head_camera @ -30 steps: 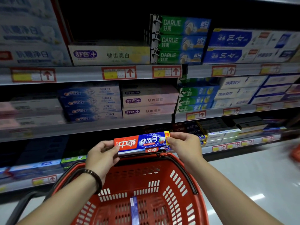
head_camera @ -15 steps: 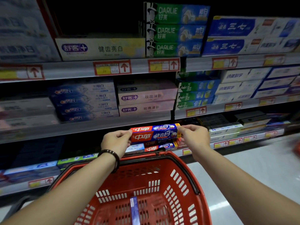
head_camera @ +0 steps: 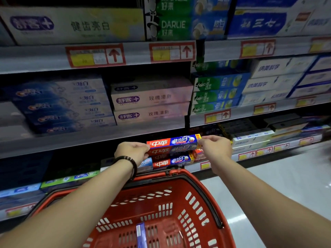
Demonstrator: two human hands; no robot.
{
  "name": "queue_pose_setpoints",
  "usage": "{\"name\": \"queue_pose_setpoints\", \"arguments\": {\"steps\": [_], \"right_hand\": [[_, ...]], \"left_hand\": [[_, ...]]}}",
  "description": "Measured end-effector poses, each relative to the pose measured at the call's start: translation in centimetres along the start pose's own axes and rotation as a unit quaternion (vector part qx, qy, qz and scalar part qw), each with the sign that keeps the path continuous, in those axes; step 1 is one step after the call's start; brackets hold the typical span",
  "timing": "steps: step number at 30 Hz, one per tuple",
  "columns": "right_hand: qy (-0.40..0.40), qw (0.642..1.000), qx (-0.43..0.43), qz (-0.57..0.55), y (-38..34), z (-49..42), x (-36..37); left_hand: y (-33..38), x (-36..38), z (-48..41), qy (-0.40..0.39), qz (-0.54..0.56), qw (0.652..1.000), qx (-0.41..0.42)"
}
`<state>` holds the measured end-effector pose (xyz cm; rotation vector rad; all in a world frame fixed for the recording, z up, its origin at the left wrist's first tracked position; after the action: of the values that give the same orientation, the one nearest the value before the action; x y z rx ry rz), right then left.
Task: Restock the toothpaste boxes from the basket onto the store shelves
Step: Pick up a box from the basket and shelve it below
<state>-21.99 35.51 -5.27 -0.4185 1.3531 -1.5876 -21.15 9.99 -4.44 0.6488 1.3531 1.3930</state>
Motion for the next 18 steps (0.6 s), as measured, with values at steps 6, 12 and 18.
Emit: {"name": "queue_pose_setpoints", "arguments": {"steps": [6,12,18], "right_hand": [[0.013,0.999,-0.005,0.033,0.9,-2.9,0.7],[0.002,0.999,0.007,0.049,1.9,-5.6,2.1],[-0.018,0.997,0.023,0.065,3.0,-7.0,3.4]], "left_hand": [[-0.5,1.7,-2.1,-0.019,-0.02,0.999,-0.019],[-2.2,3.9,-5.1,-0.033,-0.038,0.997,-0.051],[-3.4,4.9,-5.7,-0.029,-0.061,0.995,-0.071]]}}
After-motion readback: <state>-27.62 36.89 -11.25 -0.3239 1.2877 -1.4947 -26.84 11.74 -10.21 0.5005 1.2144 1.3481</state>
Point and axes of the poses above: each hand's wrist, its own z-axis away from the middle knuckle, its own x-axis out of the palm, y = z × x, the point moved 1 cm from there along -z, towards the middle knuckle, and after that the axes turned 8 degrees about x, right-handed, at the moved point
